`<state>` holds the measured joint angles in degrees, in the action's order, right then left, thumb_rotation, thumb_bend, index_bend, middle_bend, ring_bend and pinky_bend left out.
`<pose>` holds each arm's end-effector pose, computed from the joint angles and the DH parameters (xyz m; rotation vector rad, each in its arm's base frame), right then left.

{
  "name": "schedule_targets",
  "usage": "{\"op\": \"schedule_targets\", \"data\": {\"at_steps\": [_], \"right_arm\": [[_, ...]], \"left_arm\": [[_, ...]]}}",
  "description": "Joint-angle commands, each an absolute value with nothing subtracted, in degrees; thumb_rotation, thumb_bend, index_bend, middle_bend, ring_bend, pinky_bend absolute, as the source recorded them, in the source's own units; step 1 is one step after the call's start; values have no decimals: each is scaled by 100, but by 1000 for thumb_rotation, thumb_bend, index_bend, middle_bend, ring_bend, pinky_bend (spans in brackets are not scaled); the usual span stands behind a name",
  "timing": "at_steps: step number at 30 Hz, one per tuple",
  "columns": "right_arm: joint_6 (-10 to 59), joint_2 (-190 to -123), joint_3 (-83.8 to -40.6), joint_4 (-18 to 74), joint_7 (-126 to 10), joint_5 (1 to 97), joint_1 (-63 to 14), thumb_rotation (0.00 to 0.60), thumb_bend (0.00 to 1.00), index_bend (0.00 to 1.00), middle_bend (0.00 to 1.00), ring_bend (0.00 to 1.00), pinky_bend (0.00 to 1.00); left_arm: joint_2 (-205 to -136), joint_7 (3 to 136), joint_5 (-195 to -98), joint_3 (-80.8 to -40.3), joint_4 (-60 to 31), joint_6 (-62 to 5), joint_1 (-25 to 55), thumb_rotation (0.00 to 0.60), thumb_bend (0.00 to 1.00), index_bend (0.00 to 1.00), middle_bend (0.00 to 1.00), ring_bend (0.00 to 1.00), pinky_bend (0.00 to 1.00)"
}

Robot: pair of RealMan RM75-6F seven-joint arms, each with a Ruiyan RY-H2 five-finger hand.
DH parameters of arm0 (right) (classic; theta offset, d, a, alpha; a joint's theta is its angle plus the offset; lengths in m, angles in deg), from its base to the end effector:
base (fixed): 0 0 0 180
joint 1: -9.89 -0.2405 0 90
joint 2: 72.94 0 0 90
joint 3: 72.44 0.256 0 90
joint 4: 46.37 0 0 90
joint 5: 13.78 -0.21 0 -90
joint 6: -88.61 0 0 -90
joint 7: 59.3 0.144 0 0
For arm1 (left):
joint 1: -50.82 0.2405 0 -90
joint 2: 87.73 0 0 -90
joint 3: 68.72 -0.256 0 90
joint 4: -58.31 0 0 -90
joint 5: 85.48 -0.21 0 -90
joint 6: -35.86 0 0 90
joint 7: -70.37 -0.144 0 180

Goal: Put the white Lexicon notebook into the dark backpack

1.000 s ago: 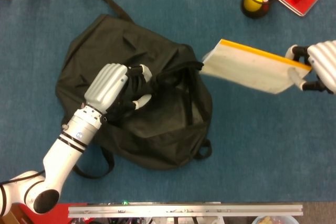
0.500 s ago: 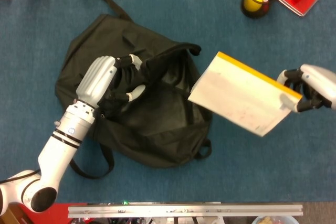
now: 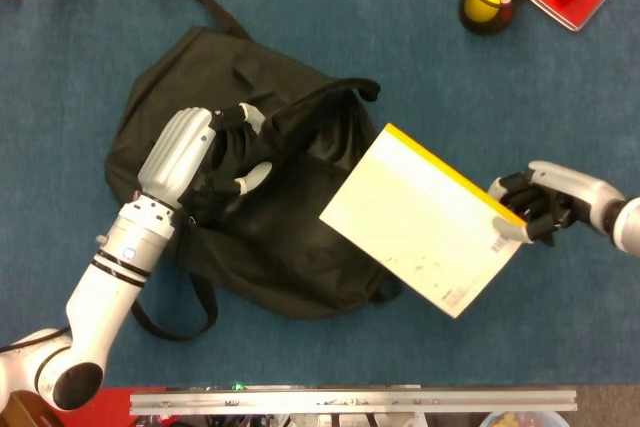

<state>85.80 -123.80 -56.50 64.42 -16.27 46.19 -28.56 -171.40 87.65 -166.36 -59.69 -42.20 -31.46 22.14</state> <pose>-0.1779 -0.2652 0.0786 1.4891 -2.3947 0.4932 -0.1402 0.2718 0.0261 -1.5325 -1.5380 -1.5600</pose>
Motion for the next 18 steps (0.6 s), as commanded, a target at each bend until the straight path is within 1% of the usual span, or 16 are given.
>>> {"op": "schedule_targets", "data": {"at_steps": [1,5,9,14,18], "right_arm": [[9232,-12729,-5359,6077,-1384,4128,-2990,600,472,906,747,670,758],[9802,-13068,-5166,5665,-1288,3638,-3193,600,472,906,748,670,758],[10172,-13341,-5141,5286,-1138,3235,-3491,600,472,906,748,670,758],[10306,-13661,-5326,4904,-839,2863,-3890,600,472,906,747,670,758],[10257,-13810,-5661,4686,-684,2776,-4217,600,472,906,747,670,758]], "left_arm": [[-17118,8758,-16672,-5995,-4251,-3175,2232,600,272,514,617,618,777],[-17074,8762,-16767,-6055,-4333,-3251,2277,600,272,514,616,618,777],[-17033,8728,-16862,-6127,-4402,-3285,2303,600,272,514,616,618,777],[-16994,8671,-16966,-6210,-4493,-3323,2332,600,272,514,614,617,775],[-16982,8623,-17020,-6266,-4499,-3348,2354,600,272,514,614,617,774]]}}
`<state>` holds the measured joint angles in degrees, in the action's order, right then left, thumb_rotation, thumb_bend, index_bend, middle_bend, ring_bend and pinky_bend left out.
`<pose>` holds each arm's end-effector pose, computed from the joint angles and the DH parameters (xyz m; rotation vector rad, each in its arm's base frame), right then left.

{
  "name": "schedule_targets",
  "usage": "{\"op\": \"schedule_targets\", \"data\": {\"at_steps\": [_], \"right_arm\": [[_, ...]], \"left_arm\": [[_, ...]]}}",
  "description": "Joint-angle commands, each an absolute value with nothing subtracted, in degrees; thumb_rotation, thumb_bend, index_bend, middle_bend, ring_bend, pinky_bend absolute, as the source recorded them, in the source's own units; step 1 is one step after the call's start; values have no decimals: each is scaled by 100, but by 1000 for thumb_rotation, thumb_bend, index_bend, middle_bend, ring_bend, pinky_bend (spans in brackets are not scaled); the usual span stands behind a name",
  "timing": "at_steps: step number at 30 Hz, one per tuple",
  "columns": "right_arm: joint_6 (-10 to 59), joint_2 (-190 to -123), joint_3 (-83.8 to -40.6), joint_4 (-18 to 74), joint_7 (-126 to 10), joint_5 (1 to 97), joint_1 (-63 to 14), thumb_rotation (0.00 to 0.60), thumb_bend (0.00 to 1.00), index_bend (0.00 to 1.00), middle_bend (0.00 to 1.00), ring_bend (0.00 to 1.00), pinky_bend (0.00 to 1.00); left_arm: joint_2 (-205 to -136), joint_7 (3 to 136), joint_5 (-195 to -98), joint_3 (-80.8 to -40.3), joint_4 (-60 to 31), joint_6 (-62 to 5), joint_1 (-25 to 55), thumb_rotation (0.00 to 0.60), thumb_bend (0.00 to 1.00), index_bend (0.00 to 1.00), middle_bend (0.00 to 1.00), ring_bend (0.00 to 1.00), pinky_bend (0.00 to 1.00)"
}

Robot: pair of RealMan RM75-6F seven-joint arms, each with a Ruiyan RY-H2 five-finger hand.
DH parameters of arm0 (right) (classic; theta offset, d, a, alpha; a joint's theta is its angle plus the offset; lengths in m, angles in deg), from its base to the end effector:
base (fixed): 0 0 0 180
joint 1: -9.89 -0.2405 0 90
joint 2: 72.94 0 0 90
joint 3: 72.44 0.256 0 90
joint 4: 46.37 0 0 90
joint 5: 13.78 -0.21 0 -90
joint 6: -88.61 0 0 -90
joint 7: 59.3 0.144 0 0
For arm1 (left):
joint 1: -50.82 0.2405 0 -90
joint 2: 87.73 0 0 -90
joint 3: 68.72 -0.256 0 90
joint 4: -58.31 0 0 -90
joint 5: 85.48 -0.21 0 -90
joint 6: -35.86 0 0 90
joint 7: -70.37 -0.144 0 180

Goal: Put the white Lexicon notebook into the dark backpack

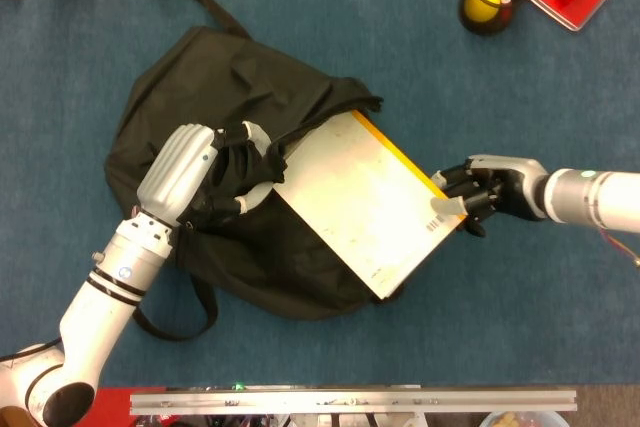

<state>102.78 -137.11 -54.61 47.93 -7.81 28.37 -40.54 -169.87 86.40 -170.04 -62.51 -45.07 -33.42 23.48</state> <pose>-0.1460 -0.3079 0.0257 1.1682 -2.7846 0.3180 -0.1383 0.2529 0.0304 -1.5860 -1.5127 -1.5659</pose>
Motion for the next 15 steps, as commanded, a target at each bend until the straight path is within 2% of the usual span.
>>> {"op": "schedule_targets", "data": {"at_steps": [1,6,15], "right_arm": [[10239,-13826,-5752,4653,-648,2764,-4276,600,472,906,747,670,758],[10077,-13921,-6102,4476,-428,2599,-4505,600,472,906,747,670,758],[9345,-14167,-6318,4520,-155,2242,-4847,600,472,906,747,670,758]], "left_arm": [[-16978,8620,-17025,-6274,-4492,-3347,2356,600,272,514,614,617,773],[-16956,8664,-17049,-6296,-4480,-3357,2368,600,272,513,613,617,770],[-16963,8604,-17121,-6369,-4515,-3344,2370,600,272,513,614,617,770]]}}
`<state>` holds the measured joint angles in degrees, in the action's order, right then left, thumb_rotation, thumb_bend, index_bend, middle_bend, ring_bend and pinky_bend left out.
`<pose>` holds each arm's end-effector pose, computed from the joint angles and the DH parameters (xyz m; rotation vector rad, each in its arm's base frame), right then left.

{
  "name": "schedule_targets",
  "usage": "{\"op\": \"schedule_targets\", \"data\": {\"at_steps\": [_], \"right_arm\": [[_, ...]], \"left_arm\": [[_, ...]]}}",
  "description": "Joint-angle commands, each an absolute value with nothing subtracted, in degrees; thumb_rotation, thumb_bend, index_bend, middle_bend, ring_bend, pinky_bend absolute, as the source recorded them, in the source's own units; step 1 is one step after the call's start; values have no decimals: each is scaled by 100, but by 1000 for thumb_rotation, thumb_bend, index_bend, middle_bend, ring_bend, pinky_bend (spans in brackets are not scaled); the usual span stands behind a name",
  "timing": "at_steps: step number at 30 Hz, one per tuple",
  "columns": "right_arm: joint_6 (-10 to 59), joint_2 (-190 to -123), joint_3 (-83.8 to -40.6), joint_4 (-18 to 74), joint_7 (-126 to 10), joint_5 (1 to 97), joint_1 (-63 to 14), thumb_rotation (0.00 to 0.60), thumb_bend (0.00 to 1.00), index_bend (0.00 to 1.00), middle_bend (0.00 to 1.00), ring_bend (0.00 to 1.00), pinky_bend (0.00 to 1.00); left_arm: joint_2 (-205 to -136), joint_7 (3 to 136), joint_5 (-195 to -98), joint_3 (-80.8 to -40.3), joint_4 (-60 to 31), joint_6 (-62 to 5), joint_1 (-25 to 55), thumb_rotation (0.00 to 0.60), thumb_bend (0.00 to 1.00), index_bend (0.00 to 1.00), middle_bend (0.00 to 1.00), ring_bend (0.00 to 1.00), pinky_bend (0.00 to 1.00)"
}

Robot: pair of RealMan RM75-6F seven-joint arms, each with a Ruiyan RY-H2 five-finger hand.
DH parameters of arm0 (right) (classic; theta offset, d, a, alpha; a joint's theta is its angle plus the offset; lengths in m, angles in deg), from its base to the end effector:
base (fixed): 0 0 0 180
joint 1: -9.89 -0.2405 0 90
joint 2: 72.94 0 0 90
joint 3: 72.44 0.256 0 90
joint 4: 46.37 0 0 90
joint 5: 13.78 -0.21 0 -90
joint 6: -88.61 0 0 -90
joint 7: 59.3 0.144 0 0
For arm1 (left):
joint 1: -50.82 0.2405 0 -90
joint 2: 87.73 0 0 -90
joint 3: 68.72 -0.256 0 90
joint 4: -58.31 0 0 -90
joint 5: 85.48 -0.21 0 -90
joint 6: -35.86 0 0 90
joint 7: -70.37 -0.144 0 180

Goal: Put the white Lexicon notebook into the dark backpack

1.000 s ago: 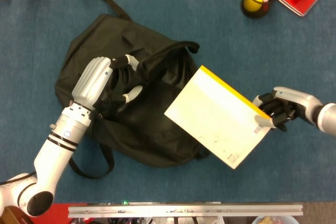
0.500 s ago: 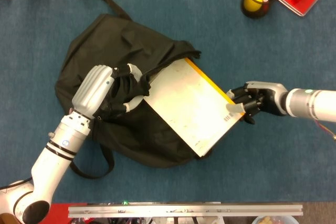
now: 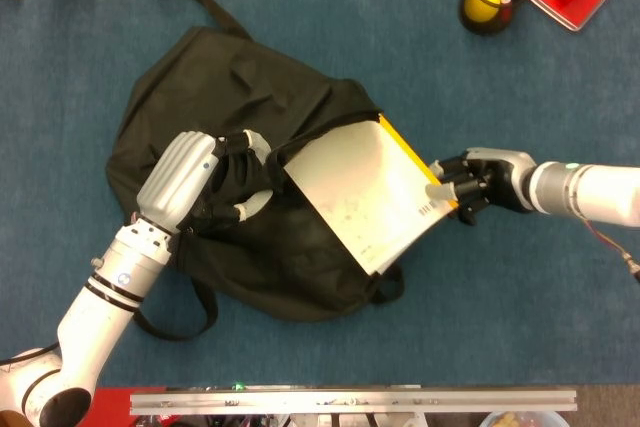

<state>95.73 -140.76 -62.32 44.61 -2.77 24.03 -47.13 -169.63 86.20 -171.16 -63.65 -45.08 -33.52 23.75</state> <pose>-0.1477 -0.3216 0.0063 1.0146 -2.7854 0.3629 -0.1404 0.2475 0.0288 -1.6128 -1.5074 -1.5513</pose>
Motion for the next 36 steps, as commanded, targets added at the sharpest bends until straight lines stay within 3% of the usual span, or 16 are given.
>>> {"op": "schedule_targets", "data": {"at_steps": [1,18,36], "right_arm": [[9269,-14195,-6356,4536,-120,2192,-4894,600,472,906,747,670,758],[8215,-14870,-7488,4853,-22,1142,-6118,600,472,906,748,670,758],[7959,-15133,-7428,4567,-179,349,-6437,600,473,906,748,669,758]], "left_arm": [[-16962,8595,-17121,-6370,-4519,-3339,2367,600,272,513,614,617,770],[-16953,8549,-17172,-6410,-4564,-3358,2375,600,272,513,613,616,764],[-16878,8605,-17311,-6503,-4612,-3381,2395,600,272,513,613,616,760]]}}
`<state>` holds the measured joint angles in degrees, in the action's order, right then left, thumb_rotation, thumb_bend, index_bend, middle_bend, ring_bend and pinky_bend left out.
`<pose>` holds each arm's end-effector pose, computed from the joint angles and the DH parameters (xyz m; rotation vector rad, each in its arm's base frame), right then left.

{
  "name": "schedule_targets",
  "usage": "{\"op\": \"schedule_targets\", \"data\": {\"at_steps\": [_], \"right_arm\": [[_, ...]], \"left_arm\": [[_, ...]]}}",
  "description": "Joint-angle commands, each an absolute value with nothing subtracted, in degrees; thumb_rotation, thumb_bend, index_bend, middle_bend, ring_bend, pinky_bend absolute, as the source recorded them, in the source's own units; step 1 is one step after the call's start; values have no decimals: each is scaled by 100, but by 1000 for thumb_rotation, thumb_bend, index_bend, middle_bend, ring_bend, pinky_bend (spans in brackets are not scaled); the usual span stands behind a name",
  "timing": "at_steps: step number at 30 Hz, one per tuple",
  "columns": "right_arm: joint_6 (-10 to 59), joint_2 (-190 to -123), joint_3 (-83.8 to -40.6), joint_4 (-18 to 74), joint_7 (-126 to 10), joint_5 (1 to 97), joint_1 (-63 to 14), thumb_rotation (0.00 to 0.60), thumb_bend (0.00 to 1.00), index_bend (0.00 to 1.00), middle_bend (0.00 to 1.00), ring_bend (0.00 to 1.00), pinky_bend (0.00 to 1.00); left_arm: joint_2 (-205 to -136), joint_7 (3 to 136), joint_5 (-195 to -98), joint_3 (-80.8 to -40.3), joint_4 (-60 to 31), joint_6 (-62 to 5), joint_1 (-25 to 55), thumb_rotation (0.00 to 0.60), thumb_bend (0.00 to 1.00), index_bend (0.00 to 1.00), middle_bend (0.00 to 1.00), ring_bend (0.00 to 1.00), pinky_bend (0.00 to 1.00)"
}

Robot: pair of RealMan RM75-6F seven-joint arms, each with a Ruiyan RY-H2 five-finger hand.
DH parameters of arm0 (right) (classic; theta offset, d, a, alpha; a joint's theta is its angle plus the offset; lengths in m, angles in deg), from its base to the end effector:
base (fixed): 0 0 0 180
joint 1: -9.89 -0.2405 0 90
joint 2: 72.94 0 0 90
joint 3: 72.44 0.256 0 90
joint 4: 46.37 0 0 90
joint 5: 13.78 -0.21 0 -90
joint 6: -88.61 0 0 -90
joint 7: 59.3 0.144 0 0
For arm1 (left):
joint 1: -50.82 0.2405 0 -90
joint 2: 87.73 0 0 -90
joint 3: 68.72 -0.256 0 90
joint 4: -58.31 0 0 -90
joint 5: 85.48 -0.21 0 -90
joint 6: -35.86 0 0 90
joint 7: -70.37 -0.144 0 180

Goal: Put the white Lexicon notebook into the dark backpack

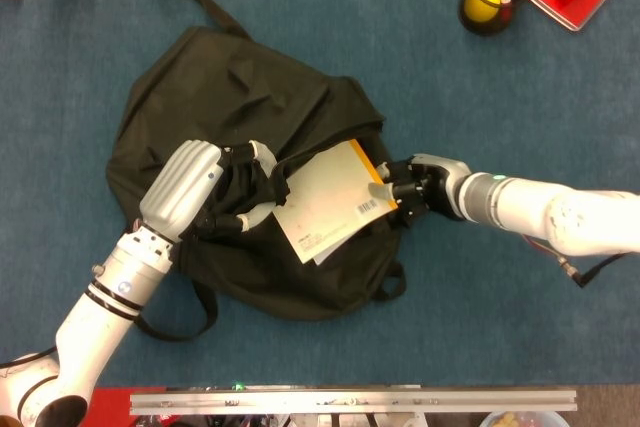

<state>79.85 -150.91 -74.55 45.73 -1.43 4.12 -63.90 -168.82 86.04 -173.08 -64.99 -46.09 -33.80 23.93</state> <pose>-0.0986 -0.3168 -0.0496 0.8608 -2.8202 0.4052 -0.1388 0.2398 0.0299 -1.6527 -1.4991 -1.5507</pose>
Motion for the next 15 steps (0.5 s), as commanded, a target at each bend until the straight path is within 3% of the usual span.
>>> {"op": "schedule_targets", "data": {"at_steps": [1,15], "right_arm": [[7936,-15156,-7429,4566,-197,319,-6461,600,473,906,748,669,758],[7494,-15429,-7460,4495,-487,-327,-6890,600,470,906,702,627,748]], "left_arm": [[-16877,8604,-17313,-6506,-4613,-3381,2395,600,272,513,613,616,760],[-16862,8592,-17325,-6545,-4618,-3382,2412,600,272,513,613,616,760]]}}
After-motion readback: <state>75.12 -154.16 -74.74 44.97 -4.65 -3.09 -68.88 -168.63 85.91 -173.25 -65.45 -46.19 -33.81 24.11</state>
